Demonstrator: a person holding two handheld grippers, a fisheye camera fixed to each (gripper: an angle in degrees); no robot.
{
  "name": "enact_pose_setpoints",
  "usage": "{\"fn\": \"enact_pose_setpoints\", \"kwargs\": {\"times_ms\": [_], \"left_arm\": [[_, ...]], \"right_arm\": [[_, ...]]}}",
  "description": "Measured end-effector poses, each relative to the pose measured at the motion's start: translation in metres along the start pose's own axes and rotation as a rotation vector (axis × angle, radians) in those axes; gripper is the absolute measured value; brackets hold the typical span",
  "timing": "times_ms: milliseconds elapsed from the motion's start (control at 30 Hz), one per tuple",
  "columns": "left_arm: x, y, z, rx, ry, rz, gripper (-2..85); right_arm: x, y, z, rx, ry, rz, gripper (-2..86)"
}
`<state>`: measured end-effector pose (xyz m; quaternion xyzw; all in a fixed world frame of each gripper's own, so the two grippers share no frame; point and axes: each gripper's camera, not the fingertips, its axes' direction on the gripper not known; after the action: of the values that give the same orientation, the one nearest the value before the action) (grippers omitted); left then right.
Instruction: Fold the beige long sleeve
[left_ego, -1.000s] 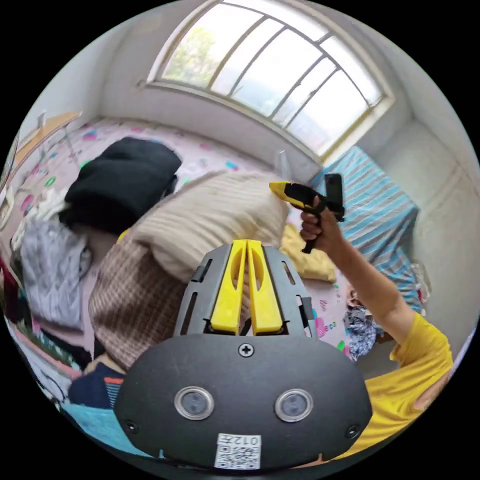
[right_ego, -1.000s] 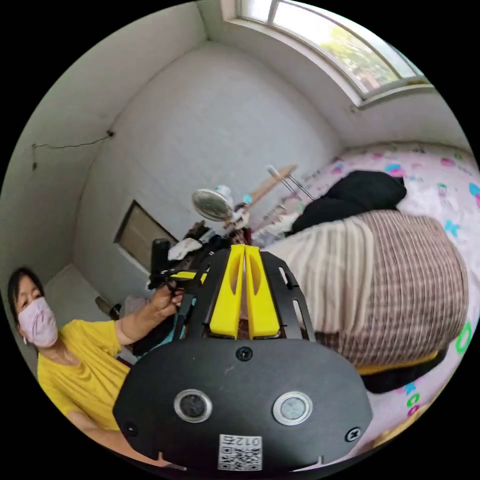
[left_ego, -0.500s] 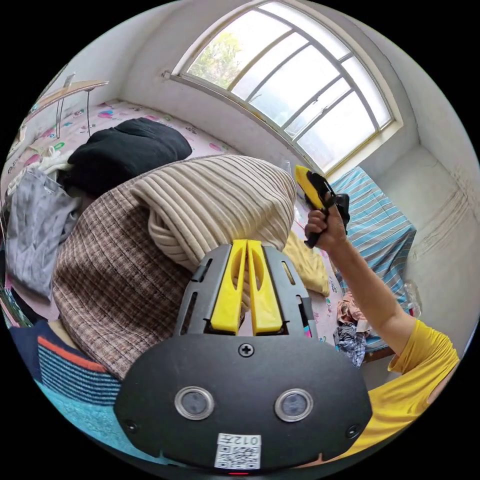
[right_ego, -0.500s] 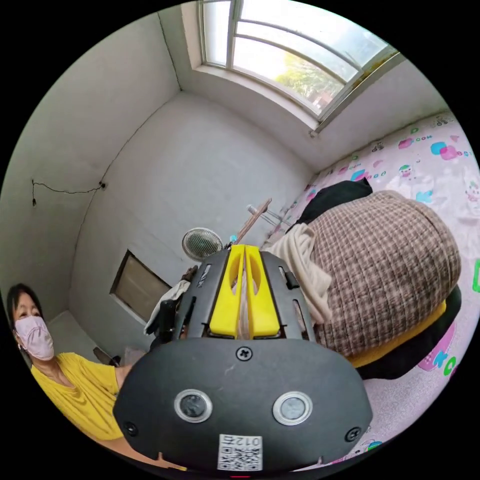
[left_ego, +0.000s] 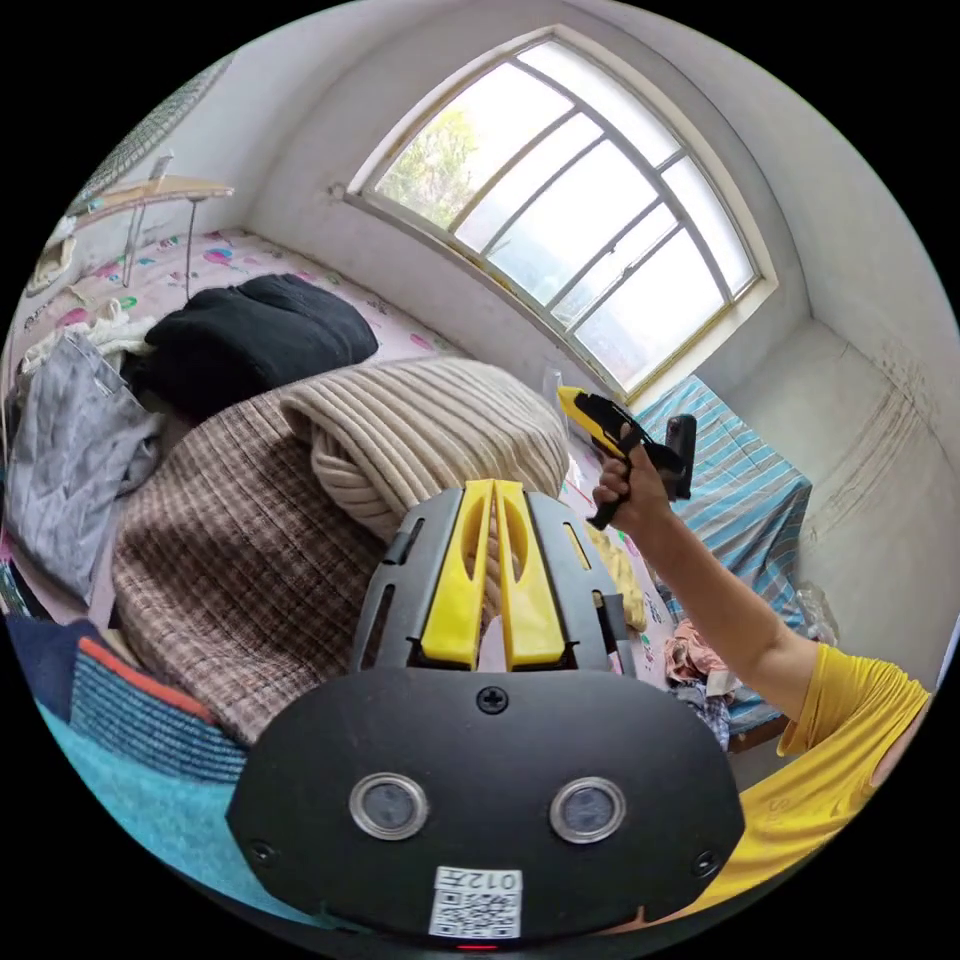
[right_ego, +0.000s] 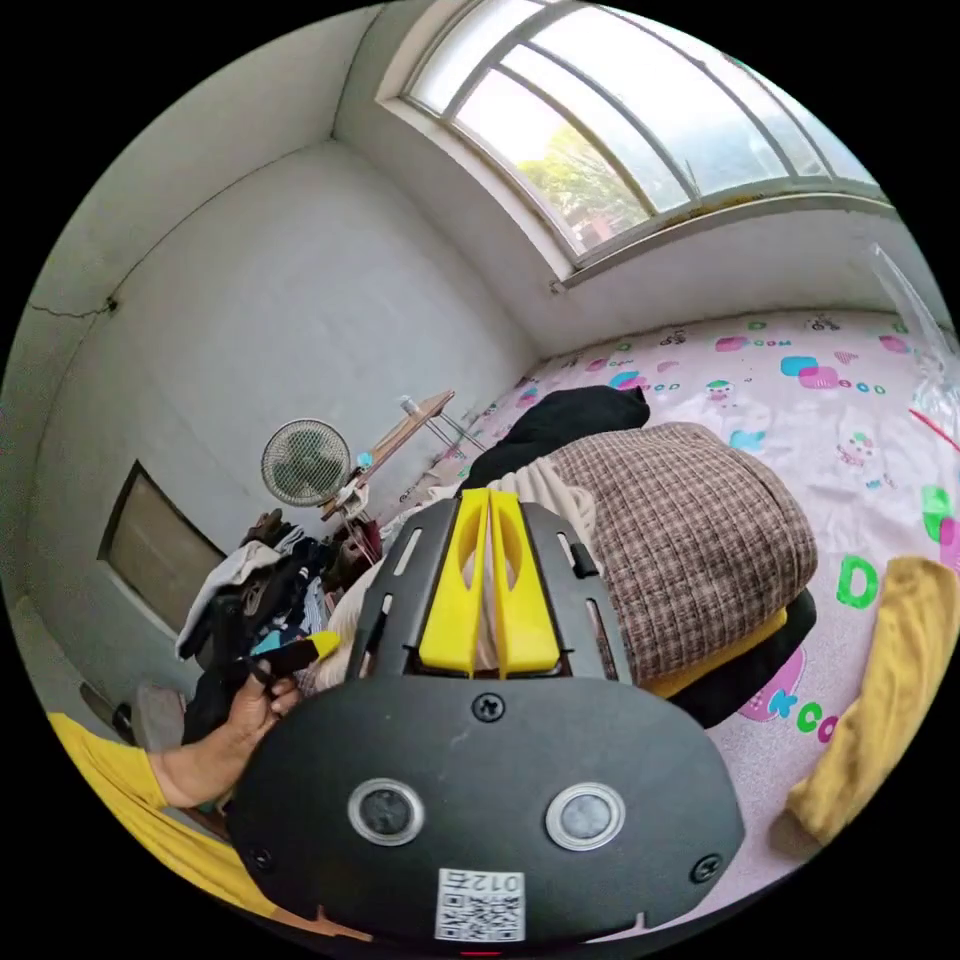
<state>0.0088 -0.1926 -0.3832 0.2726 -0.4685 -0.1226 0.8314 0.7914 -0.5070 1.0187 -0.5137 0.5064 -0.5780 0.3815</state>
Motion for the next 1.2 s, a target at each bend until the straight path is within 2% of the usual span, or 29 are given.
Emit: {"fn": "enact_pose_setpoints", "kwargs": {"times_ms": [67, 167, 200, 267, 367, 500, 600, 700, 800, 967, 1100, 1200], "left_arm": [[0.008, -0.004, -0.033, 0.122, -0.126, 0.013, 1.2], [-0.006, -0.020, -0.056, 0.143, -0.271, -0.099, 2.8], [-0.014, -0.024, -0.058, 0.126, -0.261, -0.138, 3.3], [-0.049, -0.035, -0.057, 0.053, -0.121, -0.302, 5.7], [-0.079, -0.032, -0.056, 0.037, -0.035, -0.428, 6.5], [-0.094, -0.030, -0.053, -0.001, -0.070, -0.456, 5.7], [-0.108, -0.031, -0.050, -0.008, -0.003, -0.470, 3.4], [-0.101, -0.029, -0.072, 0.109, 0.019, -0.402, 1.6], [-0.098, -0.013, -0.097, 0.192, -0.076, -0.410, 1.0], [-0.119, -0.006, -0.065, -0.037, -0.210, -0.417, 0.5], [-0.125, -0.004, -0.068, 0.001, -0.182, -0.418, 0.4], [-0.131, -0.002, -0.070, 0.008, -0.170, -0.420, 0.3]], "right_arm": [[-0.037, 0.010, 0.003, -0.068, -0.038, -0.143, 0.7], [-0.074, 0.023, 0.011, -0.135, -0.013, -0.270, 0.7], [-0.080, 0.026, 0.013, -0.145, -0.013, -0.286, 0.7], [-0.098, 0.036, 0.019, -0.179, -0.021, -0.331, 0.7], [-0.113, 0.050, 0.026, -0.233, 0.017, -0.382, 0.8], [-0.116, 0.064, 0.026, -0.271, 0.064, -0.400, 0.7], [-0.111, 0.069, 0.017, -0.265, 0.051, -0.364, 0.7], [-0.107, 0.072, 0.007, -0.263, 0.054, -0.347, 0.7], [-0.105, 0.074, -0.005, -0.249, 0.064, -0.346, 0.7], [-0.092, 0.078, -0.016, -0.269, 0.052, -0.300, 0.6], [-0.079, 0.075, -0.042, -0.220, -0.024, -0.234, 0.7], [-0.078, 0.076, -0.091, -0.041, -0.102, -0.266, 0.7]]}}
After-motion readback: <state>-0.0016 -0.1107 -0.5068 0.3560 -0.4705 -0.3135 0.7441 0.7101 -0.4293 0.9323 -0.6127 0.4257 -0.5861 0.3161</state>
